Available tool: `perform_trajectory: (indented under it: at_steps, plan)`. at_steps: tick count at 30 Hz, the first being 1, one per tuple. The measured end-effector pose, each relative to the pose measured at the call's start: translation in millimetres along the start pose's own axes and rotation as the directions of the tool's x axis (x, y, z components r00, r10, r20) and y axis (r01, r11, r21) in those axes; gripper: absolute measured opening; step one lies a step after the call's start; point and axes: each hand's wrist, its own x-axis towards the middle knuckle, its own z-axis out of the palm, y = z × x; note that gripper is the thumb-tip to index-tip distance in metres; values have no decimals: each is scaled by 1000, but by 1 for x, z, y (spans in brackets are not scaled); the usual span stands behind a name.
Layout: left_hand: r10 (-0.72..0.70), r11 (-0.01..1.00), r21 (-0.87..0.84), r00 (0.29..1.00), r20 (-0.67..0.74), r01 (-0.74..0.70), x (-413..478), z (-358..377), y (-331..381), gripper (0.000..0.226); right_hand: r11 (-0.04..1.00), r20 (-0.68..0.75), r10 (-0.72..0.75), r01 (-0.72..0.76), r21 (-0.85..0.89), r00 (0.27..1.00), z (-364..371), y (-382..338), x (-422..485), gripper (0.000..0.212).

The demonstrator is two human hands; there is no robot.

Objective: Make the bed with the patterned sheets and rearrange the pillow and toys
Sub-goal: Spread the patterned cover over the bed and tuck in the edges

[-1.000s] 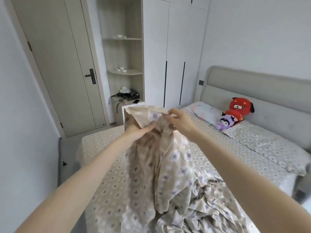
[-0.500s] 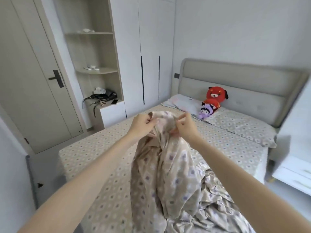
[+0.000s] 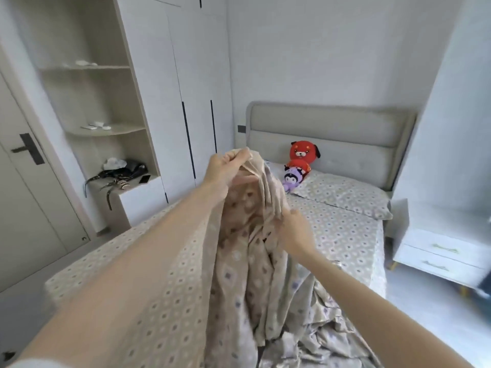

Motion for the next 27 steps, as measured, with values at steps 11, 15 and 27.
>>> perform_trajectory:
  at_steps: [11,15,27]
  plan:
    - [194,975,144,966,-169,-170,49,-52,29,16,870,-293,-3,147,471,956,-126,-83,117,27]
    - [-51,998,-28,989,-141,48,43,-54,19,36,946,72,-72,46,320,995,-96,-79,109,27]
    - [-209,974,119,969,132,194,0,-50,-45,23,933,127,-163,111,341,978,-63,-80,96,29]
